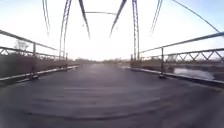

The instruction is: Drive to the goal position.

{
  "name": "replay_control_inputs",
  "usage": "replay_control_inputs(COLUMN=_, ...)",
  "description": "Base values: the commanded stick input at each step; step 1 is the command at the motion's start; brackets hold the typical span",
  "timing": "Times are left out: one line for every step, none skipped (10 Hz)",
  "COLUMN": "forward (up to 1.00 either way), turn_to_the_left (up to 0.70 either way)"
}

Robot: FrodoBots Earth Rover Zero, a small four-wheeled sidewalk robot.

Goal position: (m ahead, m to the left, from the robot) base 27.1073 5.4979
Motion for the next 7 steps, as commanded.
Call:
replay_control_inputs(forward=1.0, turn_to_the_left=0.01)
replay_control_inputs(forward=1.0, turn_to_the_left=0.01)
replay_control_inputs(forward=1.0, turn_to_the_left=0.01)
replay_control_inputs(forward=1.0, turn_to_the_left=0.01)
replay_control_inputs(forward=1.0, turn_to_the_left=0.01)
replay_control_inputs(forward=1.0, turn_to_the_left=0.01)
replay_control_inputs(forward=1.0, turn_to_the_left=0.01)
